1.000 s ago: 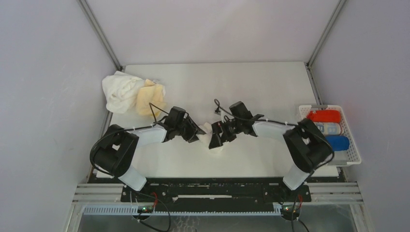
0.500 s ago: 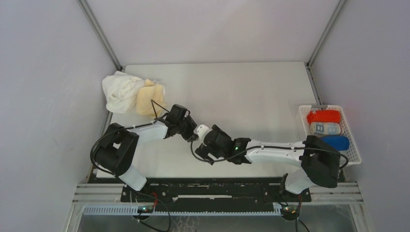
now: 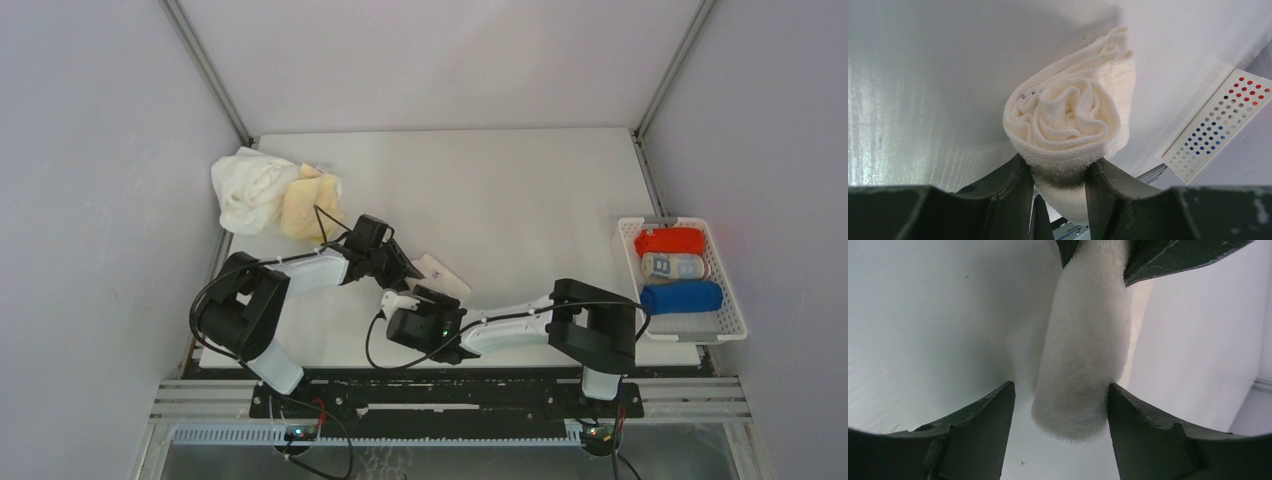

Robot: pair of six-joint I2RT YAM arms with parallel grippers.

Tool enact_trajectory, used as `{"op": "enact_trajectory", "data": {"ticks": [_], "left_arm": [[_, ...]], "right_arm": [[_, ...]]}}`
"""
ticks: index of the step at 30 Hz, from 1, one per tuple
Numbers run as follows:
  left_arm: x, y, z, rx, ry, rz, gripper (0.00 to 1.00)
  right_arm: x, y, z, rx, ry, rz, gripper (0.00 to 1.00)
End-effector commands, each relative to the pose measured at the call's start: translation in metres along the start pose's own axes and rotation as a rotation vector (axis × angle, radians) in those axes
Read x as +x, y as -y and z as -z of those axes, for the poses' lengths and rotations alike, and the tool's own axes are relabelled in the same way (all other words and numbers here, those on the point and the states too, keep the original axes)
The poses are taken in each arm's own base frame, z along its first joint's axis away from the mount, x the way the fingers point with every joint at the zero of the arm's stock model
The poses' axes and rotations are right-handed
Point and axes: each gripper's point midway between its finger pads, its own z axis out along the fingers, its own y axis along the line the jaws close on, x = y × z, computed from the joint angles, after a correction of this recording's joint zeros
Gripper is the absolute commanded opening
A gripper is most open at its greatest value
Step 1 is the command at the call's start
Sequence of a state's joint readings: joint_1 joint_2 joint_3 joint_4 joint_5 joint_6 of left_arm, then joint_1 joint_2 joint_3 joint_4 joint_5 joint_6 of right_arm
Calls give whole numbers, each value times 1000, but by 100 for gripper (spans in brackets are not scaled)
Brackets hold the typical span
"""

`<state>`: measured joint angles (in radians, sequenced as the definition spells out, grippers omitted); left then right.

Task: Roll the towels
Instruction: Roll the towel at the center of the board.

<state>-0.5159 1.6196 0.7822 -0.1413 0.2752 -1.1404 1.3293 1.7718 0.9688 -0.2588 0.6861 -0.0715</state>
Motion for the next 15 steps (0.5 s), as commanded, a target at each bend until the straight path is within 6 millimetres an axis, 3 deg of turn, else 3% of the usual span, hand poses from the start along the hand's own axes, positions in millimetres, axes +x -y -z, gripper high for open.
{"op": "enact_trajectory", "data": {"ticks": [1,8,13,15], "left_arm": [[2,-11,-4,-56,-9,-25,43],[1,-3,-2,-21,-7,-32,47],[-8,18,14,53,37,-57,63],[-15,26,25,88,70,-58,68]], "right_arm": [[-7,5,-6,58,1,11,64],[10,3,-17,1,-67,-21,48],[11,-3,-14,-200,-60,-130,30],[6,-9,-9,-333,-41,-197,28]]}}
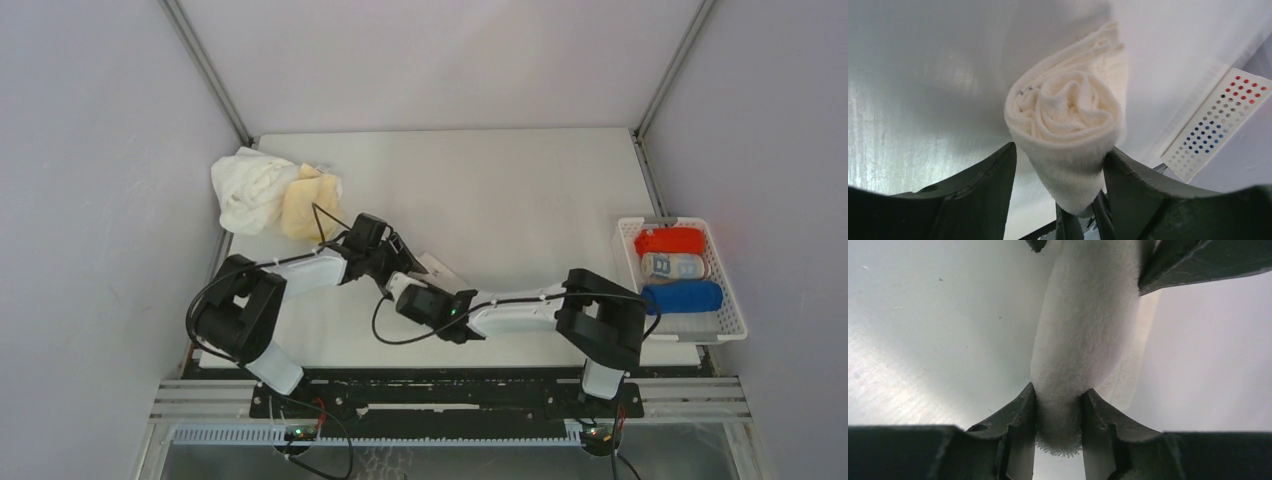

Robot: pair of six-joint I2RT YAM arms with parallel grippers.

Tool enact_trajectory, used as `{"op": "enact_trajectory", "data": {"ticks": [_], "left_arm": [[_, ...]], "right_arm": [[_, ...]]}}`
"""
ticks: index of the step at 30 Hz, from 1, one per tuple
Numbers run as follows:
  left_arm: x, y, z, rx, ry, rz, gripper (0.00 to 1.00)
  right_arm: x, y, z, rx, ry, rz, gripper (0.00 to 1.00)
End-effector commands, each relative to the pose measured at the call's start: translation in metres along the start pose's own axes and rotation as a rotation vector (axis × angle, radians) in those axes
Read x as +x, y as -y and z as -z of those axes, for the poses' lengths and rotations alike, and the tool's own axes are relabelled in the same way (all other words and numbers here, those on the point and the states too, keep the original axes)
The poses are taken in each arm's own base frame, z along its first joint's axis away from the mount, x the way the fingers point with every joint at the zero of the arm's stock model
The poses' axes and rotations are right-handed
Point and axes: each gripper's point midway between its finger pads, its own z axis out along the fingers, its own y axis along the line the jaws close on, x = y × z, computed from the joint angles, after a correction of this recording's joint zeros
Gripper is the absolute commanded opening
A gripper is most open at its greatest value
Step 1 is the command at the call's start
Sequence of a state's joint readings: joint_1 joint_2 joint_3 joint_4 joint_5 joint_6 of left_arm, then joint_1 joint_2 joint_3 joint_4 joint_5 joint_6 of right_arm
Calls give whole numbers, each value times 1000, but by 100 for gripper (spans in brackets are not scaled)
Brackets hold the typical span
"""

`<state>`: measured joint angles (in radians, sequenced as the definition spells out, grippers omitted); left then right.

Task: Roll the towels
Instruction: Roll the towel at the center of the board.

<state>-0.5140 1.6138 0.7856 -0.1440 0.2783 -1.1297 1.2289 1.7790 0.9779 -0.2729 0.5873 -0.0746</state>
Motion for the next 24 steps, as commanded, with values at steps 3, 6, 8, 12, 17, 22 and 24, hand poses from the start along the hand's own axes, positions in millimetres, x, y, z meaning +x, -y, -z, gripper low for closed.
{"op": "enact_trajectory", "data": {"ticks": [3,6,8,12,17,22,24], "left_arm": [[-31,24,41,120,133,-17,74],[-44,19,55,145,185,6,78],[-47,16,60,158,200,9,81],[-41,17,61,190,185,-2,83],[-28,13,48,193,140,-1,83],[-12,11,34,174,91,0,83],[-9,9,30,161,81,0,82]], "right_arm": [[-11,-28,19,-484,50,-231,27],[-16,-33,29,-673,71,-316,27],[-18,-30,30,-763,74,-381,27],[-20,-30,34,-958,82,-502,27],[-15,-23,28,-1111,64,-653,28],[-11,-17,19,-1183,45,-736,28],[-10,-15,15,-1197,30,-764,29]]}}
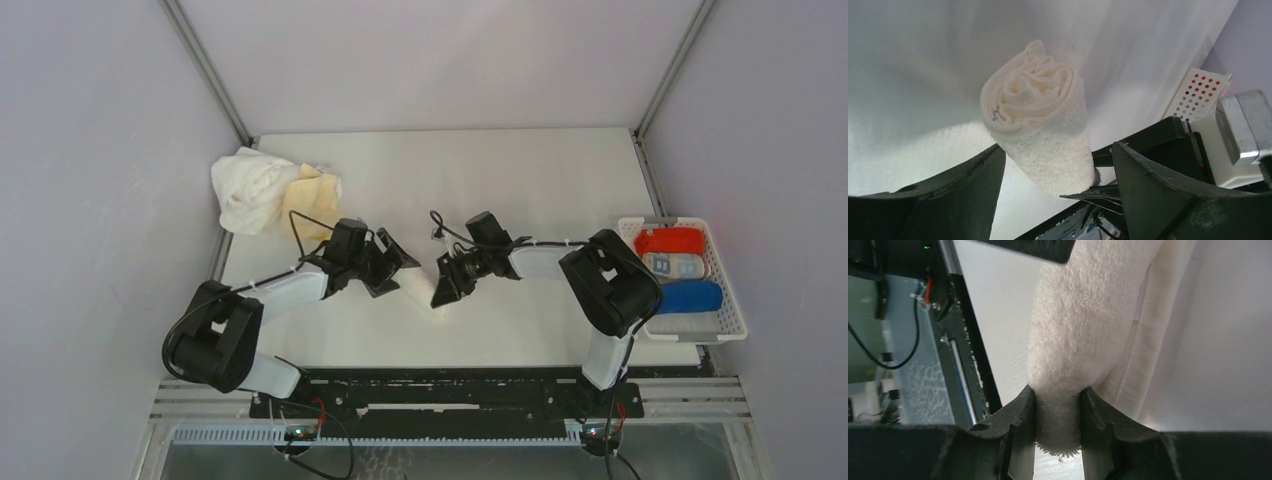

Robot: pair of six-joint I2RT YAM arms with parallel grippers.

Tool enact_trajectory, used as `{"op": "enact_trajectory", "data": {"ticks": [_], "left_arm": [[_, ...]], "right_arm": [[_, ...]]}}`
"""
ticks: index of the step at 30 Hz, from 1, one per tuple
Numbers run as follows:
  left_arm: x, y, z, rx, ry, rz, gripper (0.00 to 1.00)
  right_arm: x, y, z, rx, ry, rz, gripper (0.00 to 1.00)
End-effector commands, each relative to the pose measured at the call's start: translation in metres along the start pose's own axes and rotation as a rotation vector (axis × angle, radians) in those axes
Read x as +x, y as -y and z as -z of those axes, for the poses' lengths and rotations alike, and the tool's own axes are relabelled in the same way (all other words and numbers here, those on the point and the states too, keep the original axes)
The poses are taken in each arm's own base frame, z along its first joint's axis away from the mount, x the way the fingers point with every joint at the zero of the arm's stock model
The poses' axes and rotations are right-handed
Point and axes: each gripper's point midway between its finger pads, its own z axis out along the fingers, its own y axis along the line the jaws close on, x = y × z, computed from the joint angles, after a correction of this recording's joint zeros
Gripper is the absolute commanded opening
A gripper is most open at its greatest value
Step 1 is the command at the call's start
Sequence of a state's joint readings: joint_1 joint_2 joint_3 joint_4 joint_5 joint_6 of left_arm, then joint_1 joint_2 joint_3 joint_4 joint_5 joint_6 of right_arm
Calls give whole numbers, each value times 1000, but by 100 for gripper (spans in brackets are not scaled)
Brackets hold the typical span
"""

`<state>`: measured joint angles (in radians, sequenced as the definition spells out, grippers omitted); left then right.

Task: Roll the towels
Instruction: Roll the towel at the center of the board.

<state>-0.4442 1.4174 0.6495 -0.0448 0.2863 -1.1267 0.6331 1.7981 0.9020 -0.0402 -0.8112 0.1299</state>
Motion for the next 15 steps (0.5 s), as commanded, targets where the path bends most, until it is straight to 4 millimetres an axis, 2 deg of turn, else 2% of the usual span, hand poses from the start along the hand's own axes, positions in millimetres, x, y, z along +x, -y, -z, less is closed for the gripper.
{"op": "enact_trajectory", "data": {"ticks": [1,12,15], "left_arm": [[9,1,-8,14,-25,-1,82],[7,-31,-26,-114,-15,-2,77],[7,-36,-29,-132,-14,-7,69]], "right_arm": [[18,-3,-4,-108,-64,-129,29],[27,29,-6,-124,-90,-350,31],[31,36,-9,-122,-109,-391,33]]}}
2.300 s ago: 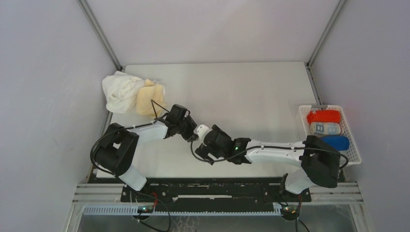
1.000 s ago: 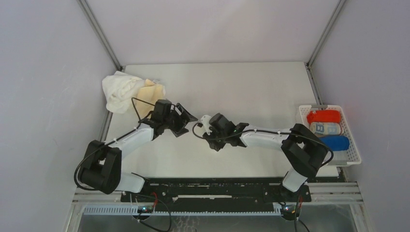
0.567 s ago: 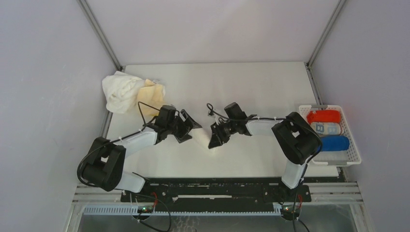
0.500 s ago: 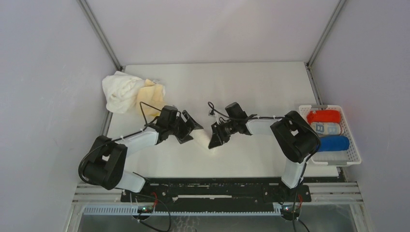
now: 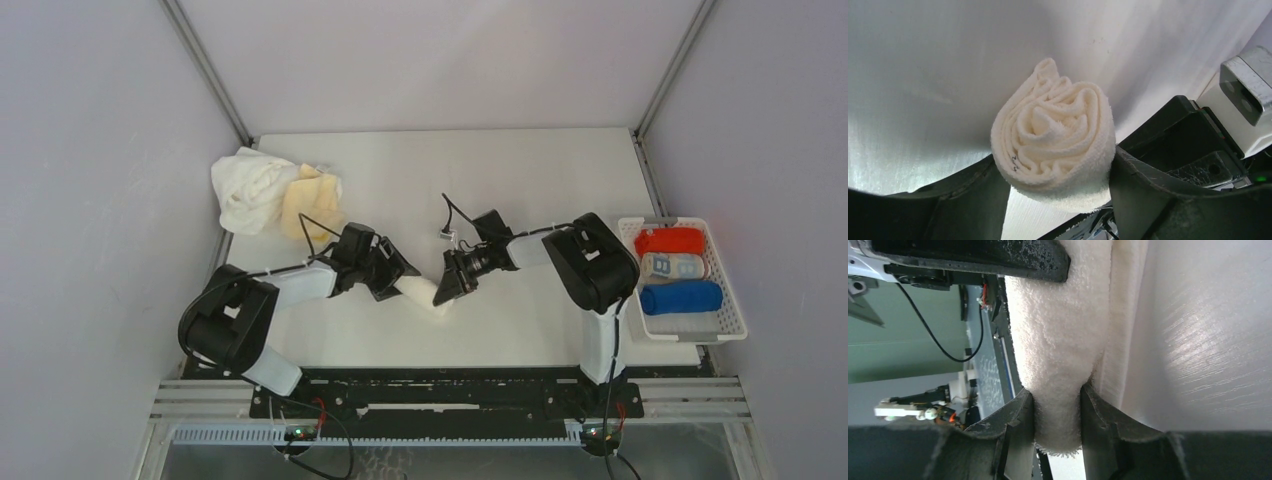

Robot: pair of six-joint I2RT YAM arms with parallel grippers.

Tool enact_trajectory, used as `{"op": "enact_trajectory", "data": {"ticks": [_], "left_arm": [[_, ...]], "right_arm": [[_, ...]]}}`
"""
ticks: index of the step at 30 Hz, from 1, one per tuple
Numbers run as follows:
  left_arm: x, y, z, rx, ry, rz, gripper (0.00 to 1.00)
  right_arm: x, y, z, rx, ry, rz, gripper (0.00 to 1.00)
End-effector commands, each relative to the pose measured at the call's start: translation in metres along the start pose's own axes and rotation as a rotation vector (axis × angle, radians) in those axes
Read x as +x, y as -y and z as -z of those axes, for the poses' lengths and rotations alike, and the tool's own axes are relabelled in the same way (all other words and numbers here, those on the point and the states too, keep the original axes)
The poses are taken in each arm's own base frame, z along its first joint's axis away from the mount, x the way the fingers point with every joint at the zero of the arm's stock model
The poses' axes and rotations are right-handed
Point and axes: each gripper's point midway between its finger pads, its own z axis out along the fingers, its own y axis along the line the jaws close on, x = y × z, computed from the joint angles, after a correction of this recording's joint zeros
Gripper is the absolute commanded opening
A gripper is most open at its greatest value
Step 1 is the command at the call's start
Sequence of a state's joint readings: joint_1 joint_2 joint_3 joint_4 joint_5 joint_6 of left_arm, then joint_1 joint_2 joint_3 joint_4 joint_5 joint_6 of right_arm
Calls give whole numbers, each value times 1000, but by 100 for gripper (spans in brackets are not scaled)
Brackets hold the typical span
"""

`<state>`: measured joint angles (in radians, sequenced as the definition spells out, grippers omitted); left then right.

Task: Roll the towels
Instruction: Roll the towel at the center of the board, then pick up the towel at the center of the board.

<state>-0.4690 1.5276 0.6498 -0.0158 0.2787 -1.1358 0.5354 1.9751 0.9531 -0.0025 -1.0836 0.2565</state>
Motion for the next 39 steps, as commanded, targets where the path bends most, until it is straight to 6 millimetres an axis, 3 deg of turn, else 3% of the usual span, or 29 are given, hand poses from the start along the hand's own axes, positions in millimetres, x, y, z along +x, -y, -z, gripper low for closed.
{"op": "enact_trajectory", "data": {"ticks": [1,5,8,13,18,23,28,35,39], "left_arm": [[-5,-16,-9,-66,29,-18,67],[-3,-20,-12,-82,16,-17,55],[-1,-24,-11,-112,7,-21,50],[-1,-28,-7,-170,-13,-47,46],[1,-26,-1,-220,-56,-79,46],[4,-28,3,-280,-118,-110,47],[10,-32,3,-324,-179,-127,47],[16,-40,6,-380,-244,-145,47],[19,-43,3,-393,-275,-143,48]], "right_arm": [[22,37,-5,97,-45,-164,33],[19,38,-2,141,-35,-161,37],[12,30,7,248,-9,-71,49],[-10,11,31,568,80,185,77],[-24,-16,52,868,137,439,85],[-28,-52,44,1062,157,701,89],[-30,-69,21,1188,149,869,92],[-23,-54,-23,1321,42,1007,94],[-25,-42,-31,1413,27,1036,94]]}}
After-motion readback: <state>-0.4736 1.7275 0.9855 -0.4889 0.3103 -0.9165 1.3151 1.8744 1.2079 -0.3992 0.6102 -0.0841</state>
